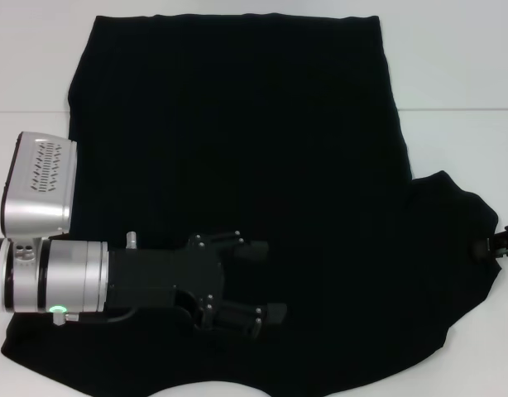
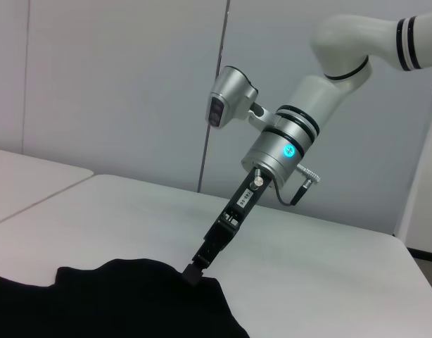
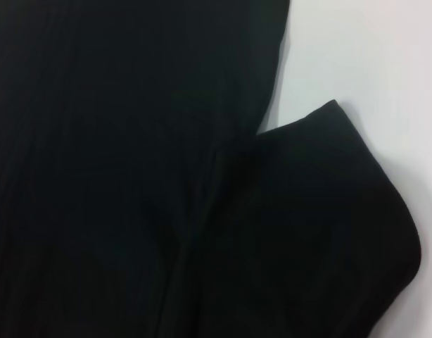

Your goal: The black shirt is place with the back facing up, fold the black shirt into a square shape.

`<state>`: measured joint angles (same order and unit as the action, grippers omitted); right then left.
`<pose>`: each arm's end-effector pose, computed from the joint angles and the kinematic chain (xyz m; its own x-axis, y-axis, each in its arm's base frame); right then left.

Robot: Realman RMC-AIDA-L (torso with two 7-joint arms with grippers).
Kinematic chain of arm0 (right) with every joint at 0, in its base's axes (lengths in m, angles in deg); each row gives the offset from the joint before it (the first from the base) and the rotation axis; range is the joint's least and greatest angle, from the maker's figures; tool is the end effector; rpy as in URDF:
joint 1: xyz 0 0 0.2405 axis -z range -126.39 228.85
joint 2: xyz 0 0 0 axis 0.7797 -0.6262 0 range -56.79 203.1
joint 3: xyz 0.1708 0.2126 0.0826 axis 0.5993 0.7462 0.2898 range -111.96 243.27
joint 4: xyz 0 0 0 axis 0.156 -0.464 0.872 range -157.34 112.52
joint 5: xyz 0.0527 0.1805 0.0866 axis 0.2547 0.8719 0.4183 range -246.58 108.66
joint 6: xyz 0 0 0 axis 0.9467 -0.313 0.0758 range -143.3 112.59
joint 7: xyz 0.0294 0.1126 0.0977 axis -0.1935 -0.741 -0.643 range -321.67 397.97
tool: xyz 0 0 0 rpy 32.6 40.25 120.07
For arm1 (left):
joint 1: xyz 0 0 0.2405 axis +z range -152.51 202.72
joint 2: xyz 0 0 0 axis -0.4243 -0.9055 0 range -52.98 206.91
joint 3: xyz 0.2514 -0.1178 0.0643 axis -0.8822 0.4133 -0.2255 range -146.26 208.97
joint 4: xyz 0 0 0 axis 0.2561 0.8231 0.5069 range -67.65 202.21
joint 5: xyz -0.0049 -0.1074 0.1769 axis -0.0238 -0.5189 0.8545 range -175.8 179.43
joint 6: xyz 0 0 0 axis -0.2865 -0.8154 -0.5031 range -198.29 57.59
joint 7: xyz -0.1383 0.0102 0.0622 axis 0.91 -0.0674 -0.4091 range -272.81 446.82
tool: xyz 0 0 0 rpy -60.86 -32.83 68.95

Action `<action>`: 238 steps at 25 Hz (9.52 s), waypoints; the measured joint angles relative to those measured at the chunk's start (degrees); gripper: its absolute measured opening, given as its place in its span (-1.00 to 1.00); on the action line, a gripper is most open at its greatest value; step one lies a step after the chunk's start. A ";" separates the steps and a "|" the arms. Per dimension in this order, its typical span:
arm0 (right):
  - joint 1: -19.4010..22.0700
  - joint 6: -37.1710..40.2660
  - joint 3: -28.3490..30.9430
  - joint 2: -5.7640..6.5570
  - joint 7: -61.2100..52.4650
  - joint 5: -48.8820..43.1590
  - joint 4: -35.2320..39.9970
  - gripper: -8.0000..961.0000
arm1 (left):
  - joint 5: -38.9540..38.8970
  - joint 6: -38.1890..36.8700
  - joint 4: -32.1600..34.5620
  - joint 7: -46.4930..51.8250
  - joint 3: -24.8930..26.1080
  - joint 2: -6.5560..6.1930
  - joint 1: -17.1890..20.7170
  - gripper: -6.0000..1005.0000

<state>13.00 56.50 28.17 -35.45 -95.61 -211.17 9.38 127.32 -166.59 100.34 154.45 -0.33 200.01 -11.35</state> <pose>0.3543 0.3972 0.0383 0.2610 -0.9094 -0.3238 -0.9441 -0.1706 -0.2820 -0.2433 0.3297 -0.0605 0.8437 0.1973 0.4993 0.2450 -0.9690 -0.0311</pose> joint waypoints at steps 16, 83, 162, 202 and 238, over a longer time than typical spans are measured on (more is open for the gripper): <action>3.42 -1.74 6.70 0.06 5.90 1.42 0.90 -0.96 | -1.91 -0.70 -0.30 0.77 -0.04 0.33 0.68 0.89; -12.89 3.41 -7.06 -7.22 10.93 8.19 0.04 0.13 | -3.29 1.75 1.60 11.95 11.53 -2.48 2.84 0.89; 6.46 15.73 -6.89 1.70 19.20 17.58 0.82 0.55 | 27.15 3.46 24.68 44.97 21.92 -3.22 12.45 -0.91; 4.60 14.20 -5.87 -3.14 19.18 8.51 0.50 -0.91 | 26.35 3.72 24.29 45.51 23.34 -3.61 11.85 -0.86; 17.50 29.64 10.41 -2.22 36.77 8.59 1.51 -0.91 | 25.48 -15.83 25.34 44.14 31.53 -5.11 14.19 -0.82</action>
<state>30.50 86.14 38.58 -37.68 -58.84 -202.58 10.88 152.79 -182.42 125.68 198.58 31.20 194.90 2.84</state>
